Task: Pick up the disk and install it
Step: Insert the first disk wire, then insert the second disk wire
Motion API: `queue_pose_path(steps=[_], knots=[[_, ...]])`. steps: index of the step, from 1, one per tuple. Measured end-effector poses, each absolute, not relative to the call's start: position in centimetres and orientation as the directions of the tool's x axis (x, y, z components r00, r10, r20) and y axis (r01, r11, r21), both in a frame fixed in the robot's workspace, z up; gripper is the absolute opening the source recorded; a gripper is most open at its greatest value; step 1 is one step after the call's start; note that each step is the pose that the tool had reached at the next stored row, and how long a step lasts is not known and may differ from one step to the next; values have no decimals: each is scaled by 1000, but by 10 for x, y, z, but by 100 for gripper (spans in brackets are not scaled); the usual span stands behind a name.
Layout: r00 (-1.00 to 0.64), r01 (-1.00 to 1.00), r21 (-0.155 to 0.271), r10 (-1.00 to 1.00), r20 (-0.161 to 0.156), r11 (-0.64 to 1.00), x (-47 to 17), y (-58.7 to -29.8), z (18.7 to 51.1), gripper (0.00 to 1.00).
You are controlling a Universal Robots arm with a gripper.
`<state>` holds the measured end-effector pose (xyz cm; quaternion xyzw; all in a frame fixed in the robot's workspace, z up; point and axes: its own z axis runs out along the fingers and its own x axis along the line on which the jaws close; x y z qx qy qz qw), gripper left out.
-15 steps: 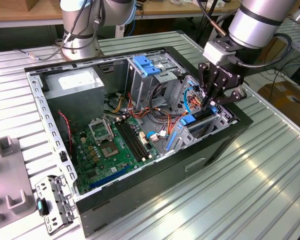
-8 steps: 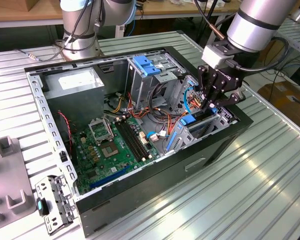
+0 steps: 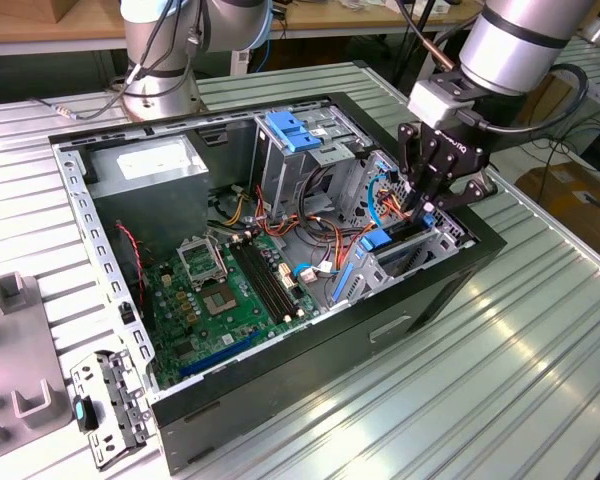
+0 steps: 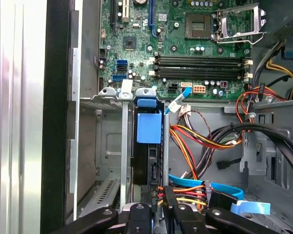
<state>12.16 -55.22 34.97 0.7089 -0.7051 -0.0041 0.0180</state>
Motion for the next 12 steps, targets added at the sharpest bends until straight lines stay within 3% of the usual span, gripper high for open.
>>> queue_pose_path(steps=[1,3,12], knots=[[6,-999,31,-1000,20,-5,122,-552,350,23],[6,-999,31,-1000,21,-5,122,-552,350,11],[6,-999,31,-1000,23,-5,122,-552,350,11]])
